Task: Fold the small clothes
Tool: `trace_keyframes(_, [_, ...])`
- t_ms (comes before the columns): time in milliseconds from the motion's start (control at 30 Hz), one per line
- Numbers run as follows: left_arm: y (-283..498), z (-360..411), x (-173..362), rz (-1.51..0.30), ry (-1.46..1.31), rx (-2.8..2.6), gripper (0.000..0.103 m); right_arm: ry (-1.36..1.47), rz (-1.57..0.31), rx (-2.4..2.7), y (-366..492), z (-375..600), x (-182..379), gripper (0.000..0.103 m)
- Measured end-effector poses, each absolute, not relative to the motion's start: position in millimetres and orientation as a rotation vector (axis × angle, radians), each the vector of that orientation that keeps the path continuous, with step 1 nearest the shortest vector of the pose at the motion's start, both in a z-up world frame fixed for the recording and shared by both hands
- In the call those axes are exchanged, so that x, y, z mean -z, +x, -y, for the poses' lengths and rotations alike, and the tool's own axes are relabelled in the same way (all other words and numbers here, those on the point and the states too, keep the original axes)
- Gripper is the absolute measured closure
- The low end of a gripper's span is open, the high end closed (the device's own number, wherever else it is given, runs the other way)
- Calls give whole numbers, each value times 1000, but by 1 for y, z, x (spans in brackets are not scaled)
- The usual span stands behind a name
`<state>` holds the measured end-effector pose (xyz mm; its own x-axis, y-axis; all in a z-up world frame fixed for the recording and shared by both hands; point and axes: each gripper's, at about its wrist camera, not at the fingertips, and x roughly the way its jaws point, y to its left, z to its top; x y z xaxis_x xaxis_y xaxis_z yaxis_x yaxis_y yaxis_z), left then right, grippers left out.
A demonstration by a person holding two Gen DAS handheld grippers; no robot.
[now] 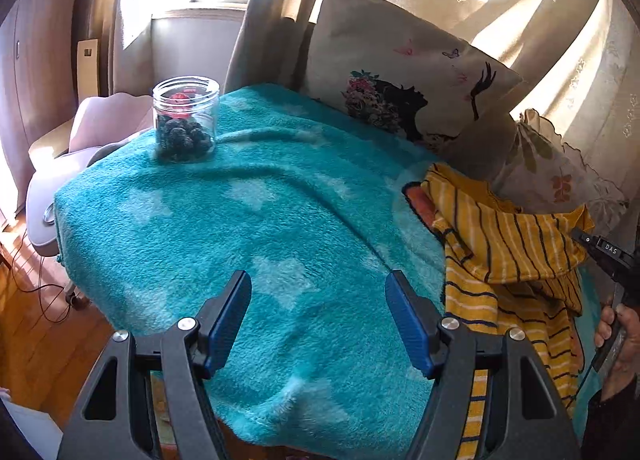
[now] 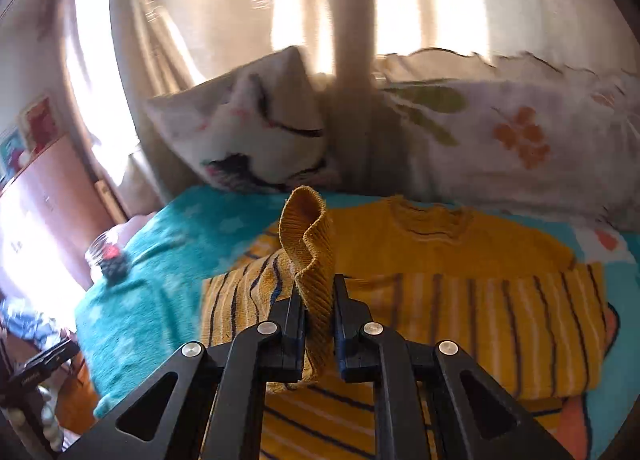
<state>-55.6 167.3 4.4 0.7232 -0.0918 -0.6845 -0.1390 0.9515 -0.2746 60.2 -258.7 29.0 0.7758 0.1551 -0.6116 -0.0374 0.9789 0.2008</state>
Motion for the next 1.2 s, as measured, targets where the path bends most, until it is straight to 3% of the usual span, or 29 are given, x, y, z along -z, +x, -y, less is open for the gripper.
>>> trace_keyframes(200, [-35,-116,4,-827,-272,73,34,341,-820,153,58,375,33,79])
trace_keyframes(267, [-30,-101,6,-844,-246,99,34,391,-777,127,37,390,33,62])
trace_keyframes(333, [-25,-88,12,-871,-224,124,34,408,-748,135,16,398,29,56])
trace_keyframes(767, [-24,-55,50,-993,-249,214,34,649,-769,-8,-118,451,50,52])
trace_keyframes(900, [-36,-48,51,-1001,-229,232,34,508,-685,109,-166,461,18,52])
trace_keyframes(1100, [-61,-36,52,-979,-210,262,28,109,-639,352,-215,429,-13,37])
trace_keyframes(1200, [-75,-27,53,-951,-221,288,25,184,-694,180,-218,412,4,37])
